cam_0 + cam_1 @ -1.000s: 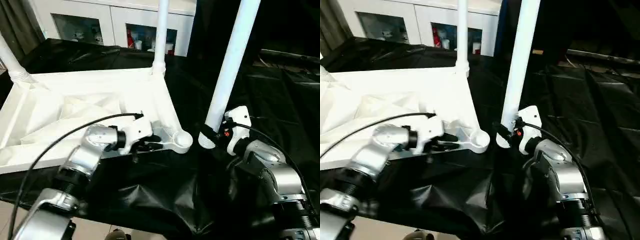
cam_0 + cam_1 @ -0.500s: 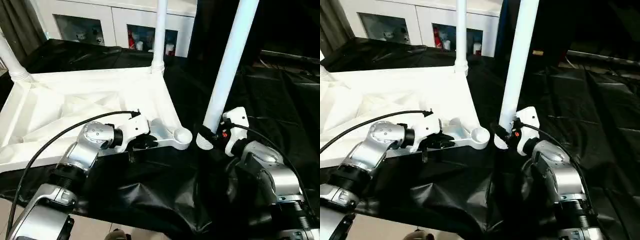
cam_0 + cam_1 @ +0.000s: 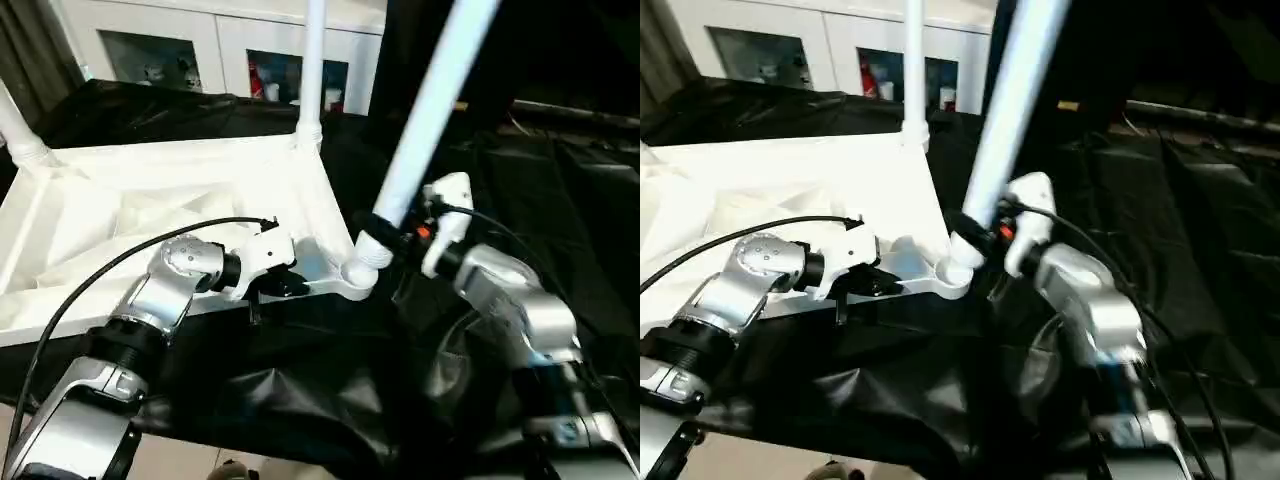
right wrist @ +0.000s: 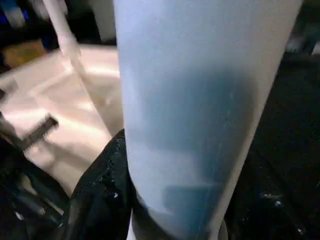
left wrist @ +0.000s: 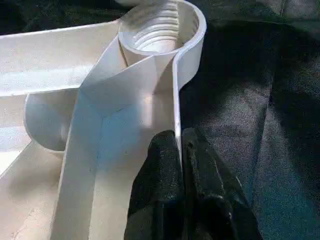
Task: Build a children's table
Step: Insert table leg to table base
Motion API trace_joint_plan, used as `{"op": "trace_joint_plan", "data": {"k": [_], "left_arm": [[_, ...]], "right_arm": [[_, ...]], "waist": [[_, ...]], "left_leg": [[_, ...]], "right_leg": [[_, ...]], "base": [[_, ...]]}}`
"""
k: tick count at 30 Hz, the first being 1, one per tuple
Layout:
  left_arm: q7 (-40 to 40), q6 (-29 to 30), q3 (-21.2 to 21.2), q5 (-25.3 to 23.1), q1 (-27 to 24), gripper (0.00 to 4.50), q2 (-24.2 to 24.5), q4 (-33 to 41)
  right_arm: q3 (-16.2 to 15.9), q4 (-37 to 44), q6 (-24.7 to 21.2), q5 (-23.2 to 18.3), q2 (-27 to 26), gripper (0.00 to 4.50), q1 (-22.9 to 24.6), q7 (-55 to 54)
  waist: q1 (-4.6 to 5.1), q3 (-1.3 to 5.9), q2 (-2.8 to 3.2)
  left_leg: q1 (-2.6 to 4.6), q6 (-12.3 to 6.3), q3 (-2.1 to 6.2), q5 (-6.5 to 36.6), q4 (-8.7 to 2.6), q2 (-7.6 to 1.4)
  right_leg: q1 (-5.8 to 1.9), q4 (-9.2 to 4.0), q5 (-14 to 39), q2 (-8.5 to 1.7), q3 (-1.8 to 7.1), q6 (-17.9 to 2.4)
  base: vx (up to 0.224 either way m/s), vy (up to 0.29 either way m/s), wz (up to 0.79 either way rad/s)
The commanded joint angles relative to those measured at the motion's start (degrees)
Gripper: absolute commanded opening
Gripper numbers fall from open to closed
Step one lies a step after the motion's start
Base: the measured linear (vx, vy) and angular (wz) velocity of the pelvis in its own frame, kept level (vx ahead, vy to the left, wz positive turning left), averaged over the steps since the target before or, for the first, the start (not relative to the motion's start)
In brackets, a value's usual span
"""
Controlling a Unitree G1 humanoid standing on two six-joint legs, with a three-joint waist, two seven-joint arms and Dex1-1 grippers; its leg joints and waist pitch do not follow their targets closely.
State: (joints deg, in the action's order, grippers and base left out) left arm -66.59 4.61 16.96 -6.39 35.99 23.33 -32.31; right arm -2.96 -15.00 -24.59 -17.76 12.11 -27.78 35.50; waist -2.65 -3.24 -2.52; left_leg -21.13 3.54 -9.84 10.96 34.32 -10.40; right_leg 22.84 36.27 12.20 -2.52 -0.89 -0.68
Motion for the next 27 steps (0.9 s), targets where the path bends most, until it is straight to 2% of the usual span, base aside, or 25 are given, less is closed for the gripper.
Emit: {"op": "trace_joint_plan", "data": {"k": [1, 3, 4, 6, 8, 10, 16, 18, 19, 22, 24, 26, 27], "left_arm": [[0.12, 1.35, 1.48, -0.55, -0.09, 0.00, -0.65, -1.21], [0.40, 1.47, 1.21, -0.15, 0.01, 0.00, -1.01, -1.24], [1.12, 1.38, 0.55, 0.75, 0.04, 0.00, -1.73, -1.22], [1.40, 1.29, 0.29, 0.99, 0.03, 0.00, -1.96, -1.24], [1.49, 0.78, -0.19, 1.56, -0.09, 0.00, -2.29, -1.23], [1.31, 0.73, -0.27, 1.74, -0.52, 0.00, -2.16, -0.72], [1.04, 0.78, -0.31, 1.75, -1.15, 0.00, -1.52, -0.06], [0.92, 0.75, -0.29, 1.78, -1.15, 0.00, -1.46, 0.01], [0.88, 0.74, -0.37, 1.92, -1.10, 0.00, -1.43, 0.07], [1.05, 0.82, -0.73, 2.43, -0.85, 0.00, -1.60, 0.08], [1.27, 0.72, -0.91, 2.56, -0.67, 0.00, -1.70, -0.13], [1.56, 0.92, -1.39, 2.95, -0.53, 0.00, -1.89, -0.35], [1.56, 0.92, -1.39, 2.95, -0.53, 0.00, -1.89, -0.35]], "right_arm": [[-1.06, -1.34, -1.24, 0.69, 0.15, 1.90, -1.27, 0.82], [-1.27, -1.67, -1.34, 0.82, 0.14, 1.90, -1.44, 1.00], [-1.79, -2.97, -1.21, 1.20, 0.08, 1.90, -1.98, 1.44], [-1.89, -3.46, -1.24, 1.27, 0.03, 1.89, -2.21, 1.55], [-2.24, -4.71, -0.72, 1.76, -0.09, 1.89, -2.82, 1.81], [-2.54, -5.39, -0.68, 2.07, -0.11, 1.89, -3.08, 1.96], [-2.70, -6.16, -0.52, 2.21, -0.33, 1.89, -3.31, 1.95], [-2.30, -6.34, -0.44, 2.10, -0.46, 1.89, -3.29, 1.89], [-1.99, -6.44, -0.35, 2.00, -0.54, 1.89, -3.17, 1.99], [-0.92, -6.60, -0.25, 1.35, -0.70, 1.89, -2.51, 2.15], [0.28, -6.67, 0.02, 0.34, -0.93, 1.89, -1.63, 2.27], [2.52, -6.90, 0.11, -1.53, -1.70, 1.89, -0.37, 1.78], [2.52, -6.90, 0.11, -1.53, -1.70, 1.89, -0.37, 1.78]], "waist": [[-0.28, 4.02, -0.87], [-0.54, 3.93, -0.44], [-0.53, 3.92, -0.65], [-0.72, 3.86, -0.70], [-0.96, 3.96, -0.62], [-1.00, 3.99, -0.88], [-0.90, 3.95, -0.63], [-0.88, 3.96, -0.69], [-0.88, 3.96, -0.46], [-0.81, 4.00, -0.42], [-0.80, 4.05, -0.30], [-0.99, 4.15, -0.42], [-0.98, 4.14, -0.11]], "left_leg": [[0.72, -2.79, 0.25, 2.67, -3.53, -2.49], [0.74, -2.69, 0.35, 3.05, -3.57, -2.51], [0.85, -2.58, 0.30, 3.47, -3.60, -2.63], [0.89, -2.39, 0.28, 3.43, -3.62, -2.67], [0.91, -2.24, 0.31, 2.68, -3.60, -2.66], [0.89, -2.47, 0.27, 2.52, -3.54, -2.57], [0.88, -1.98, 0.37, 3.27, -3.64, -2.61], [0.89, -1.85, 0.35, 3.32, -3.63, -2.61], [0.87, -1.79, 0.38, 3.25, -3.62, -2.59], [0.93, -1.77, 0.39, 3.33, -3.63, -2.61], [0.92, -1.73, 0.37, 3.34, -3.60, -2.62], [0.90, -2.13, 0.35, 2.90, -3.52, -2.63], [0.87, -2.09, 0.41, 2.77, -3.53, -2.60]], "right_leg": [[-3.43, -3.32, -4.48, -4.98, 2.19, -15.20], [-3.39, -3.24, -3.17, -5.11, 2.20, -14.91], [-3.24, -3.38, -2.04, -5.16, 2.17, -14.77], [-3.16, -3.42, -1.64, -5.13, 2.21, -14.63], [-3.14, -3.21, -2.89, -5.13, 2.20, -14.53], [-3.21, -3.14, -3.93, -5.14, 2.20, -14.62], [-3.24, -3.24, -2.93, -5.19, 2.20, -14.56], [-3.25, -3.25, -3.03, -5.17, 2.20, -14.56], [-3.26, -3.19, -3.32, -5.16, 2.23, -14.57], [-3.27, -3.18, -3.94, -5.11, 2.21, -14.81], [-3.31, -3.18, -4.55, -5.12, 2.24, -14.94], [-3.40, -3.04, -6.08, -5.17, 2.27, -15.32], [-3.38, -2.99, -6.25, -5.13, 2.24, -15.45]], "base": [[0.000, 0.000, 0.00], [0.000, 0.000, 0.00], [0.000, 0.000, 0.00], [0.000, 0.000, 0.00], [0.000, 0.000, 0.00], [0.000, 0.000, 0.00], [0.000, 0.000, 0.00], [0.000, 0.000, 0.00], [0.000, 0.000, 0.00], [0.000, 0.000, 0.00], [0.000, 0.000, 0.00], [0.000, 0.000, 0.00], [0.000, 0.000, 0.00]]}}
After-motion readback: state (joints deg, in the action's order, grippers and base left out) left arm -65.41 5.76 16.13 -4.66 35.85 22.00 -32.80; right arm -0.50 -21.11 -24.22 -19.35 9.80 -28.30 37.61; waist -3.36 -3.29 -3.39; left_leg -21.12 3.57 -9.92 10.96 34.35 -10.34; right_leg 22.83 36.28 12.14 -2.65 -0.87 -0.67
